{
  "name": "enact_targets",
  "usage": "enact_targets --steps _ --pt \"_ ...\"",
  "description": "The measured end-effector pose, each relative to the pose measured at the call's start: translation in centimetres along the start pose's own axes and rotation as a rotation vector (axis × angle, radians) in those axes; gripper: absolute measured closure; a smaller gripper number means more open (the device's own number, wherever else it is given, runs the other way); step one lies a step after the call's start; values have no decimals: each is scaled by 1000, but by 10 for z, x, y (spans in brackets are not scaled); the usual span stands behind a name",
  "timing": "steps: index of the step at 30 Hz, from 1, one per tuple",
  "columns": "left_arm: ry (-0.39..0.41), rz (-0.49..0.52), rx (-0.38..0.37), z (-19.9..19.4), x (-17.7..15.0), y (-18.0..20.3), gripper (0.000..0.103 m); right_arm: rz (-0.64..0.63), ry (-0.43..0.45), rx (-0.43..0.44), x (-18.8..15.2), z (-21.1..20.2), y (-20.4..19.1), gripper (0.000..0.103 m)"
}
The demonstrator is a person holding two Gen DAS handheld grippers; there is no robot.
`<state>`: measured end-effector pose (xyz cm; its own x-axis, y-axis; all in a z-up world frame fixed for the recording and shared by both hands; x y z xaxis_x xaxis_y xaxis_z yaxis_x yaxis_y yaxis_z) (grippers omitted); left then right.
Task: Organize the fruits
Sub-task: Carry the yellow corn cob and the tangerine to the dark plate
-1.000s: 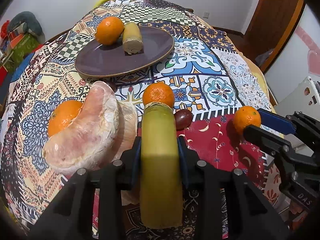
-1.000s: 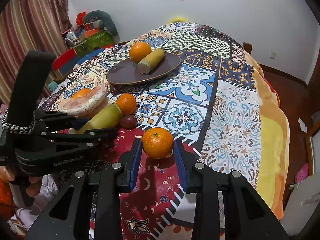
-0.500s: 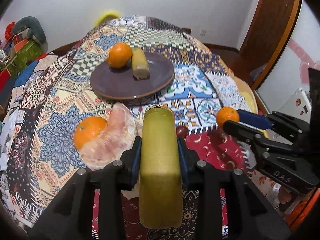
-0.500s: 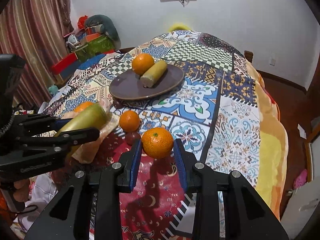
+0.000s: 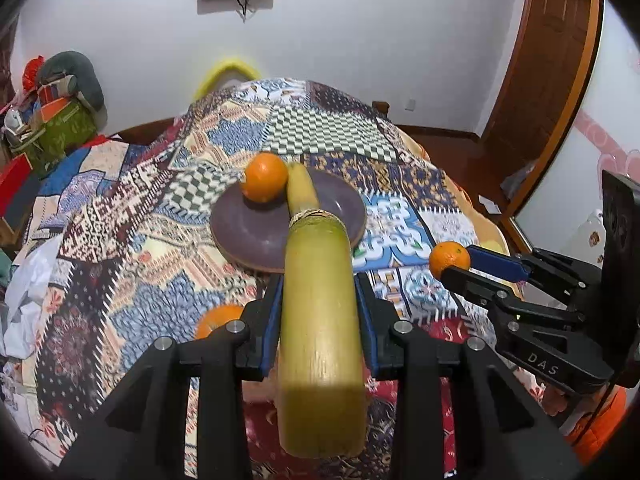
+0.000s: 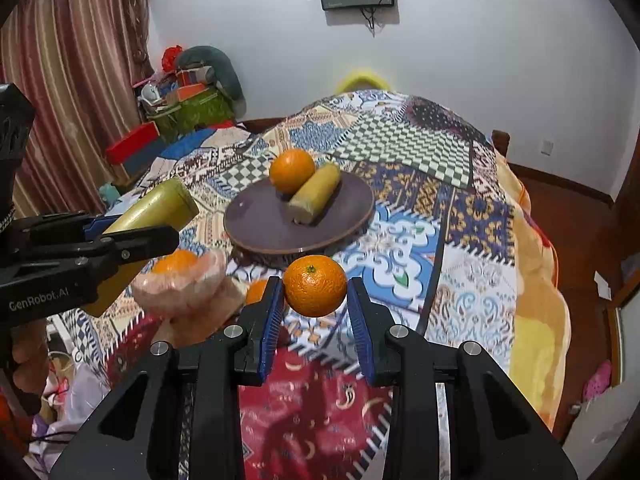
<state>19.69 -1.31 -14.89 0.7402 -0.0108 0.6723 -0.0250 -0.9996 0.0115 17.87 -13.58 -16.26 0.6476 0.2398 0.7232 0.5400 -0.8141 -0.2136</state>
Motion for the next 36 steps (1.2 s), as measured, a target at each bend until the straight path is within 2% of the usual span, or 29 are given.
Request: enact_targets --steps 11,28,36 --pt "40 -16 15 11 29 -19 69 -22 45 5 31 11 2 73" --pt "35 -10 7 65 73 -24 69 -26 62 1 68 53 19 73" --pt "31 7 30 92 94 -23 69 -25 71 -3 82 72 31 73"
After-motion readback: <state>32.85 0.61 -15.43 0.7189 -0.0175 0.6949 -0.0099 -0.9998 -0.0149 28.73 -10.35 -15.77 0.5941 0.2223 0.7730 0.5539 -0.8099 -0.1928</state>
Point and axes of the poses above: each gripper's, at about its wrist camera, not at the fingertips, and z roughly the way its jaws point, y to its right, x to its top, the point moved 1 cm from there along z, roughly the way its jaws point, and after that the axes turned 6 degrees about x, right-handed, at the moved point
